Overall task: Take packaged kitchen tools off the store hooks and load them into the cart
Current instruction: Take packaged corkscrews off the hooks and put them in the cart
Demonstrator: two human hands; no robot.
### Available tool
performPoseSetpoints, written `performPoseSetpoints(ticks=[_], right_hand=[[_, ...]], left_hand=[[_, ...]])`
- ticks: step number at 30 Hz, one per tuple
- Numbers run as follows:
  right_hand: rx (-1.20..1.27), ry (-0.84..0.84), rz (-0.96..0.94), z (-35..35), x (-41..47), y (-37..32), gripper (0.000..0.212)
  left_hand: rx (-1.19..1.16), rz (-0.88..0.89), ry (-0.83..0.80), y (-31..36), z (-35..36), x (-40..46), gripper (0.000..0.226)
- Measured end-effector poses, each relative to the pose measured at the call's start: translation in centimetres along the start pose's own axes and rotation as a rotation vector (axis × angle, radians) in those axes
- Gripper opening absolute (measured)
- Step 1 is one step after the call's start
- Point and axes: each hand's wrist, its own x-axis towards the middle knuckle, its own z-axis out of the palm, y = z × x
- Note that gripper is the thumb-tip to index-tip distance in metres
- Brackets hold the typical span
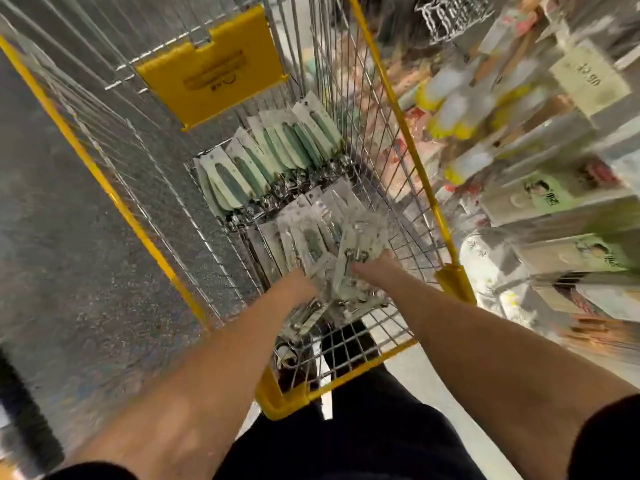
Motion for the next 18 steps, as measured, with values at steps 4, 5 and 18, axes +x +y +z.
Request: performPoseSetpoints(ticks=[4, 5, 18], right_hand=[[-0.010, 0.032, 0.080, 0.9, 3.1, -0.2, 0.120], [0.002, 0.042, 0.088, 1.3, 3.8, -0.2, 0.120], [0.067, 0.120, 0.126, 1.6, 3.1, -0.2, 0.101]], left_hand=[[0.011, -0.126, 0.043, 0.0, 1.1, 3.2, 0.059], [0.019, -0.127, 0.024, 0.0, 1.4, 3.2, 0.059], [-0.094, -0.176, -0.032, -0.3, 1.9, 3.7, 0.056]])
